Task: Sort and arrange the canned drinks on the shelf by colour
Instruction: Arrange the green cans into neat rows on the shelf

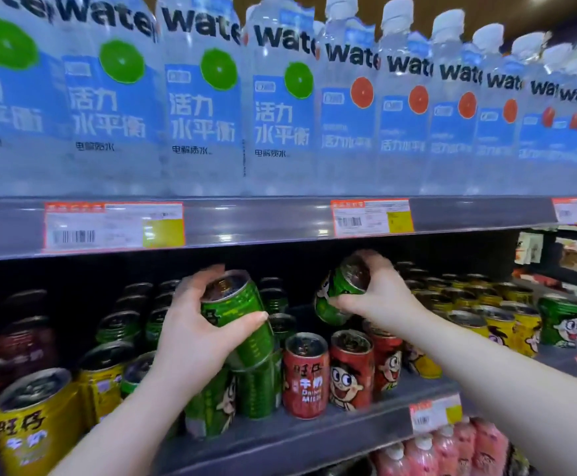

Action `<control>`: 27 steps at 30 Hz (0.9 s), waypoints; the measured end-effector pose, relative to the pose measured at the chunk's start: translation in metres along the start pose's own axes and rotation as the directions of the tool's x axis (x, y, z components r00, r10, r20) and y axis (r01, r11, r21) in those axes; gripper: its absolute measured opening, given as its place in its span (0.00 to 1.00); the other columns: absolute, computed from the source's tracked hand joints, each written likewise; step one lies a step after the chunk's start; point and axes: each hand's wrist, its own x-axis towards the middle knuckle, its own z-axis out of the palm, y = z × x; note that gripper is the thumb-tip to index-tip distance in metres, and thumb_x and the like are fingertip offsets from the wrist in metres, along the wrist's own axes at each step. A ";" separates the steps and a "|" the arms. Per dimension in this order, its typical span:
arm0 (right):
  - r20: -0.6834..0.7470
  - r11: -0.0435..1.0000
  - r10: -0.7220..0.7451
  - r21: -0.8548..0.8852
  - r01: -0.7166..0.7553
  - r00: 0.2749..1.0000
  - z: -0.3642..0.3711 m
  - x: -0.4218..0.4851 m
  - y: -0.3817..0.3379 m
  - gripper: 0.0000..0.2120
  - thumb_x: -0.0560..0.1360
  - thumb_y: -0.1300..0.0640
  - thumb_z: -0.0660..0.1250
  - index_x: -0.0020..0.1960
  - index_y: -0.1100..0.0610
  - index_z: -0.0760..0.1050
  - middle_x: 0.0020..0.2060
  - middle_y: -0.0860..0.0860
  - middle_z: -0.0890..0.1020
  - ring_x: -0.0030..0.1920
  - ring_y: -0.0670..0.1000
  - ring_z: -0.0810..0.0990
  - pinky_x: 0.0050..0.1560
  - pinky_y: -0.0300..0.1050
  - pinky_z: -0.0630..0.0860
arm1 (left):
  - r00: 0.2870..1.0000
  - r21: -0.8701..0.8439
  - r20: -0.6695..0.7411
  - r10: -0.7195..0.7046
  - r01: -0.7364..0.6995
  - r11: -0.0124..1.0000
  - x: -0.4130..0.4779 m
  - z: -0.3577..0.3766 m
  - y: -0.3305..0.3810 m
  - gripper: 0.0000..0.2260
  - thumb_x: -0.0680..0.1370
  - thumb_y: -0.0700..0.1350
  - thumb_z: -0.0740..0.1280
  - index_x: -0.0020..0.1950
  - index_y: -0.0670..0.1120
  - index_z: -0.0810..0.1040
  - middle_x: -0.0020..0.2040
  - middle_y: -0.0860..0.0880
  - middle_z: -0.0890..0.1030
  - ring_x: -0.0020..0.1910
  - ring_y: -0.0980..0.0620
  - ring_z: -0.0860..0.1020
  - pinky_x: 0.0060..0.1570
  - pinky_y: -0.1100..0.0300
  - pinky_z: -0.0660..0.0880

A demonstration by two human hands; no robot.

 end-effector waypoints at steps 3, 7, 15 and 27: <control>0.142 0.994 0.068 -0.099 -0.054 0.988 0.020 0.027 0.012 0.37 0.63 0.51 0.78 0.68 0.56 0.66 0.64 0.54 0.72 0.63 0.53 0.72 0.56 0.36 0.66 | 1.000 0.044 0.011 -0.020 0.019 0.999 -0.002 -0.004 -0.004 0.34 0.54 0.58 0.74 0.59 0.58 0.70 0.59 0.52 0.76 0.56 0.54 0.76 0.54 0.64 0.68; 0.374 0.963 0.099 -0.269 0.005 0.922 0.044 0.052 0.027 0.34 0.65 0.51 0.76 0.68 0.55 0.68 0.64 0.53 0.74 0.63 0.52 0.73 0.58 0.38 0.70 | 0.999 0.081 0.015 -0.038 0.036 0.996 -0.012 -0.006 -0.001 0.35 0.50 0.65 0.70 0.56 0.65 0.67 0.58 0.58 0.74 0.54 0.65 0.73 0.50 0.75 0.64; 0.648 0.963 0.080 -0.246 0.108 0.757 0.080 0.076 0.050 0.29 0.64 0.59 0.72 0.64 0.54 0.69 0.61 0.52 0.76 0.57 0.51 0.76 0.59 0.45 0.74 | 0.994 0.147 -0.054 -0.091 0.098 0.984 -0.033 -0.004 0.013 0.32 0.50 0.65 0.69 0.52 0.69 0.66 0.55 0.68 0.71 0.52 0.78 0.69 0.44 0.81 0.66; 0.794 0.833 -0.168 -0.203 0.515 0.584 0.035 0.016 0.018 0.40 0.62 0.31 0.69 0.68 0.47 0.64 0.64 0.48 0.74 0.62 0.51 0.75 0.61 0.47 0.73 | 0.981 0.203 -0.138 -0.136 0.163 0.966 -0.062 0.037 0.022 0.32 0.51 0.65 0.69 0.54 0.68 0.67 0.56 0.69 0.70 0.56 0.74 0.69 0.50 0.74 0.67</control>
